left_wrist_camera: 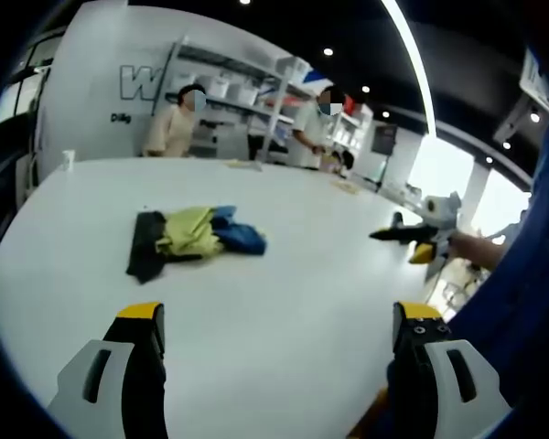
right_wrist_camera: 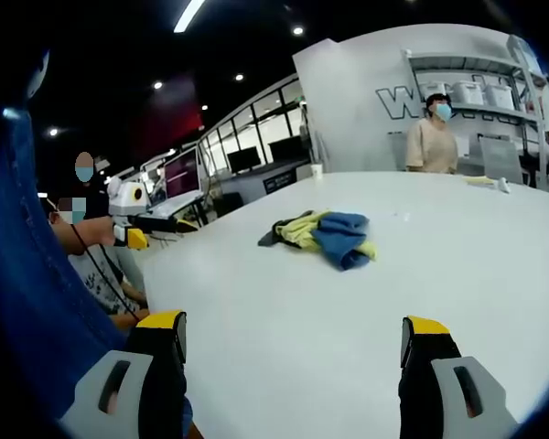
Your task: Fold the garment on the visible template until the final outline fits inside the template.
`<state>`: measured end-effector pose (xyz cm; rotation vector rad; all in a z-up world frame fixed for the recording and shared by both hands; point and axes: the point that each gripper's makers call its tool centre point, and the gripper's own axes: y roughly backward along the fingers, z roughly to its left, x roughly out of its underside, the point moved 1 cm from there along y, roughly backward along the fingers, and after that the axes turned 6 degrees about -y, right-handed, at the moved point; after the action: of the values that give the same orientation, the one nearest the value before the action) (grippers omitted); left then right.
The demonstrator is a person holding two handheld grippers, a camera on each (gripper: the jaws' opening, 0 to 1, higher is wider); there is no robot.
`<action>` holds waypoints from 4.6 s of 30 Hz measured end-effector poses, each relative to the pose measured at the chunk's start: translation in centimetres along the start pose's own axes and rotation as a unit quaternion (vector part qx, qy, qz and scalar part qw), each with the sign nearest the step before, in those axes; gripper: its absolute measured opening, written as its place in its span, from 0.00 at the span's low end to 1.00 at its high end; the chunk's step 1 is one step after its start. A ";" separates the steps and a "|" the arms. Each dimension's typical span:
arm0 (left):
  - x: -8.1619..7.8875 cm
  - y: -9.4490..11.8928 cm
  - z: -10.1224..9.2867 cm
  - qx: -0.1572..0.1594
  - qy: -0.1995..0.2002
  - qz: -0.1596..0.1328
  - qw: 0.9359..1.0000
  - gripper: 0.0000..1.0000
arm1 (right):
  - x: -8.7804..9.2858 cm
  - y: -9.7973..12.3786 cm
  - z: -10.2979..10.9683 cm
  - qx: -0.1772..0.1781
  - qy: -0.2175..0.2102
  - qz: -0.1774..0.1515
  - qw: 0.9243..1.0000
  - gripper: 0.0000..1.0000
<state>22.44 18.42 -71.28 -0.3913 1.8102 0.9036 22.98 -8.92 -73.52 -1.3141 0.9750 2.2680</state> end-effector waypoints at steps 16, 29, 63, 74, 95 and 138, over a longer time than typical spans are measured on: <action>0.6 -0.3 0.1 0.003 0.000 0.009 1.000 0.99 | 0.1 0.0 0.3 -0.002 -0.007 -0.004 1.000 0.99; 0.7 -0.8 0.9 0.000 0.007 0.008 1.000 0.87 | -0.7 -3.1 1.9 -0.049 -0.021 -0.006 0.999 0.96; -1.2 -2.9 3.8 0.004 0.002 -0.020 1.000 0.83 | -12.5 -19.4 -7.0 -0.073 -0.080 0.002 0.994 0.78; -0.1 -2.3 3.7 0.001 -0.007 0.006 1.000 0.87 | -13.1 -23.6 -8.5 -0.078 -0.108 0.051 0.990 0.75; 2.7 -0.6 2.9 -0.003 -0.006 0.033 0.999 0.88 | -14.3 -31.7 -13.9 -0.044 -0.255 0.146 0.955 0.45; 5.1 0.7 5.0 -0.046 0.015 0.061 0.997 0.88 | -10.8 -36.2 -16.2 -0.068 -0.379 0.283 0.879 0.12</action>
<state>23.16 23.28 -76.56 -0.3572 1.8399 1.0748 60.02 5.56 -83.84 -0.0581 0.9702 2.9381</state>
